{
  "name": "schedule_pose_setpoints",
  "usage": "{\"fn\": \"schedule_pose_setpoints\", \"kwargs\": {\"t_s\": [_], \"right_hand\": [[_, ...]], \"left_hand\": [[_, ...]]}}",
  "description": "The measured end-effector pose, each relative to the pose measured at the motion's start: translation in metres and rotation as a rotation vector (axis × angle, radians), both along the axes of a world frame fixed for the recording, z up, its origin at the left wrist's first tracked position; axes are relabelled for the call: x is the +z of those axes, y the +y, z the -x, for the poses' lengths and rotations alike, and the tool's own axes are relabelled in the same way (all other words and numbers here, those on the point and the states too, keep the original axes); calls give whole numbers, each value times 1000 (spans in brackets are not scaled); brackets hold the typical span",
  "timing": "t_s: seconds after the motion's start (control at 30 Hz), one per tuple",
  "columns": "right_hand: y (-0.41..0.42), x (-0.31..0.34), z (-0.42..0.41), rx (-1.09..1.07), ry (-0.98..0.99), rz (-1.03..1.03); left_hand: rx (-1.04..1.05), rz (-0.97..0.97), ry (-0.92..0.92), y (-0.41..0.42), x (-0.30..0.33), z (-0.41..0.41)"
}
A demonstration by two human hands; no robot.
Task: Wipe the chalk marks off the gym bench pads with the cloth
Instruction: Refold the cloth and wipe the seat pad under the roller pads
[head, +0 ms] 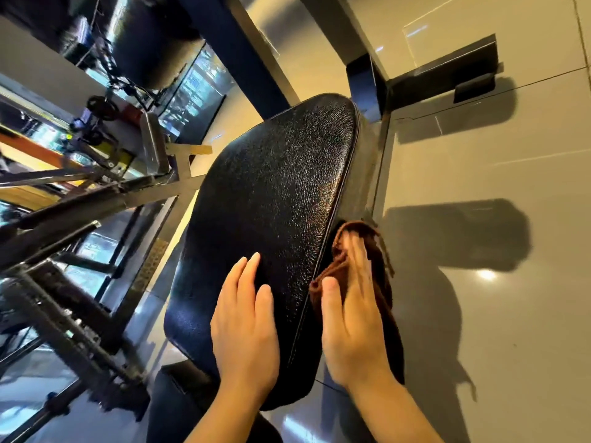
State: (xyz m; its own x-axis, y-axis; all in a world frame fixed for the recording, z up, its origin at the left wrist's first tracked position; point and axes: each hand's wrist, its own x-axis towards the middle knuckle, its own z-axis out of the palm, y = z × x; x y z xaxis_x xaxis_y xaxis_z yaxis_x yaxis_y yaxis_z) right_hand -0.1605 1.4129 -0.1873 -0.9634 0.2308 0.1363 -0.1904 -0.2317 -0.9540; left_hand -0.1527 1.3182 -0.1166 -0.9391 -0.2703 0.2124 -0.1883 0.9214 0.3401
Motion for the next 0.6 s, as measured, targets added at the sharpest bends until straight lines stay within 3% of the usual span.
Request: {"fn": "schedule_pose_setpoints", "kwargs": {"t_s": [0.23,0.4,0.6], "right_hand": [[36,7,88,-134,8,-110],[28,-24,52,-222,111,-247],[19,-24,41,-134,61,-196]], "left_hand": [[12,14,0,1,1,-1],[-1,13,-8,3,1,-2],[-8,6,-7,3,1,-1]]}}
